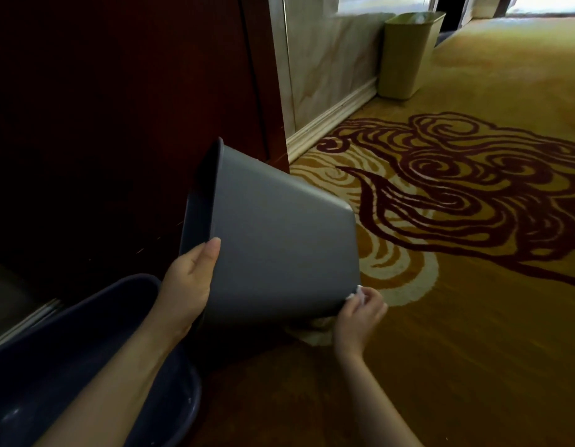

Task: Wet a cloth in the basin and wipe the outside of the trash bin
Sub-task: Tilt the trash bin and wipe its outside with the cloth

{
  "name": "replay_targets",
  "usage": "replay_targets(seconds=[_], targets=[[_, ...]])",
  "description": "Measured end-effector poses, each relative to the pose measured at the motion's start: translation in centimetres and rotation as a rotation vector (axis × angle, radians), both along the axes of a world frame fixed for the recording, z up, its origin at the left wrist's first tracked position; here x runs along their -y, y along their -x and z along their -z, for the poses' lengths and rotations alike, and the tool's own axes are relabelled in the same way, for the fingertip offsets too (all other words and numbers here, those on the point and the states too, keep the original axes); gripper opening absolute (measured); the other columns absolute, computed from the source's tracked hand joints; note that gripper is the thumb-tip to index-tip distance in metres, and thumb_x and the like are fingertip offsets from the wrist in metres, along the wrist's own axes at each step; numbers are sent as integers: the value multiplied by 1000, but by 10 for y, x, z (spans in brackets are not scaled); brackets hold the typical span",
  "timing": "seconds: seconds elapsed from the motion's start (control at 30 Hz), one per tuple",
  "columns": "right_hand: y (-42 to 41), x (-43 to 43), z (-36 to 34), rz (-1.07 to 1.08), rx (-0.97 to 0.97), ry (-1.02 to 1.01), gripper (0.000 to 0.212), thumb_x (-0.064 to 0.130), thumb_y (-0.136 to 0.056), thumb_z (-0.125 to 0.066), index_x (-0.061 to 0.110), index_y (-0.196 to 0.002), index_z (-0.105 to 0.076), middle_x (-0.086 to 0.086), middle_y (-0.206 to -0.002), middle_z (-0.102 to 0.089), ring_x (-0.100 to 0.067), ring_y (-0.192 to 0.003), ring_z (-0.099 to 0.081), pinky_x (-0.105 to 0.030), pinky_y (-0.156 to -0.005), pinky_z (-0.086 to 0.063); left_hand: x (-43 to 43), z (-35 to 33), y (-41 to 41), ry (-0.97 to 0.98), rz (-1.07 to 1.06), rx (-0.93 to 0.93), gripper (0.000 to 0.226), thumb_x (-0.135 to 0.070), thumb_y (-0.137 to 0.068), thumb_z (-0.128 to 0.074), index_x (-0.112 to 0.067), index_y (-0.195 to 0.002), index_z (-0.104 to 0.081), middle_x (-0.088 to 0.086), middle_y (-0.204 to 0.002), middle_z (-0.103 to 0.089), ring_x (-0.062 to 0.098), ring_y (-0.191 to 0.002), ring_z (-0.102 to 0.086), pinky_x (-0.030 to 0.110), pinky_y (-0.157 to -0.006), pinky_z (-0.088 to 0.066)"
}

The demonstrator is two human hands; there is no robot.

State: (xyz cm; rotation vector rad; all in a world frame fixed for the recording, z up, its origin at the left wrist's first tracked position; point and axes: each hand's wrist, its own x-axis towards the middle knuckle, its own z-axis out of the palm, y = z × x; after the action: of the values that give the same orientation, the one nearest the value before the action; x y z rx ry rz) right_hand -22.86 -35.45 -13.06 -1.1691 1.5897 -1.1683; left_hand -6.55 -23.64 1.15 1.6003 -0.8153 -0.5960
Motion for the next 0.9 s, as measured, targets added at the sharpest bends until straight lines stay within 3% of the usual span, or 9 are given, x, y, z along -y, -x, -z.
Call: replay_targets(seconds=[0.1, 0.17, 0.3, 0.4, 0.5, 0.6, 0.7, 0.77, 0.9], targets=[[15, 16, 1, 20, 79, -120, 15, 14, -95, -45, 11, -110, -50, -6, -112, -43, -15, -93, -47, -22, -71, -40, -2, 0, 1, -14, -21, 83, 29, -37, -93, -41, -27, -91, -67, -15, -90, -75, 5, -86, -70, 13, -64, -53], [20, 23, -5, 52, 121, -119, 16, 12, -95, -46, 11, -111, -50, -5, -112, -43, -15, -93, -47, -20, -67, -40, -2, -2, 4, -15, -36, 132, 29, -38, -92, -41, -24, -91, -66, -11, -88, -75, 4, -83, -70, 14, -65, -53], [21, 30, -31, 48, 169, -52, 14, 13, -95, -46, 18, -107, -48, -8, -115, -48, -21, -99, -54, -35, -79, -51, -2, -8, 11, -40, -36, 318, 39, -41, -90, -38, -12, -91, -65, 6, -85, -72, 13, -78, -68, 37, -72, -55], [18, 34, -57, 3, 139, 77, 15, 15, -95, -47, 21, -109, -49, -8, -115, -51, -18, -97, -55, -29, -77, -51, -4, -8, 9, -39, 43, 405, 45, -44, -86, -37, -6, -88, -62, 14, -81, -69, 24, -73, -66, 47, -68, -53], [12, 36, -87, -72, 100, 247, 12, 20, -94, -50, 23, -105, -51, -2, -109, -52, -8, -89, -53, -18, -67, -43, -12, -5, -9, -93, 144, 356, 38, -42, -86, -39, -14, -94, -64, 8, -89, -72, 16, -80, -68, 34, -71, -54], [2, 36, -117, -161, 61, 381, 16, 22, -93, -50, 20, -108, -55, 1, -106, -53, -10, -92, -55, -22, -72, -48, -24, -5, -33, -193, 306, 228, 30, -41, -88, -40, -35, -103, -65, -21, -107, -69, 0, -96, -65, 9, -75, -49], [-13, 38, -147, -227, 5, 519, 19, 21, -93, -51, 19, -110, -58, 6, -105, -52, 0, -90, -51, -8, -73, -43, -34, -9, -45, -265, 419, 161, 33, -62, -83, -48, -51, -112, -60, -23, -120, -63, 1, -111, -60, 10, -86, -46], [-25, 42, -161, -275, -49, 568, 20, 19, -94, -51, 16, -111, -60, 7, -104, -50, 0, -87, -51, -5, -71, -41, -36, -8, -48, -289, 446, 94, 45, -71, -73, -54, -51, -113, -59, -21, -123, -62, 4, -115, -58, 11, -87, -46], [-40, 52, -166, -372, -190, 518, 22, 18, -93, -51, 16, -112, -62, 7, -103, -49, -6, -94, -50, -15, -76, -43, -34, -20, -44, -314, 500, -3, 38, -36, -82, -60, -52, -116, -58, -21, -123, -63, 4, -116, -58, 11, -85, -47]])
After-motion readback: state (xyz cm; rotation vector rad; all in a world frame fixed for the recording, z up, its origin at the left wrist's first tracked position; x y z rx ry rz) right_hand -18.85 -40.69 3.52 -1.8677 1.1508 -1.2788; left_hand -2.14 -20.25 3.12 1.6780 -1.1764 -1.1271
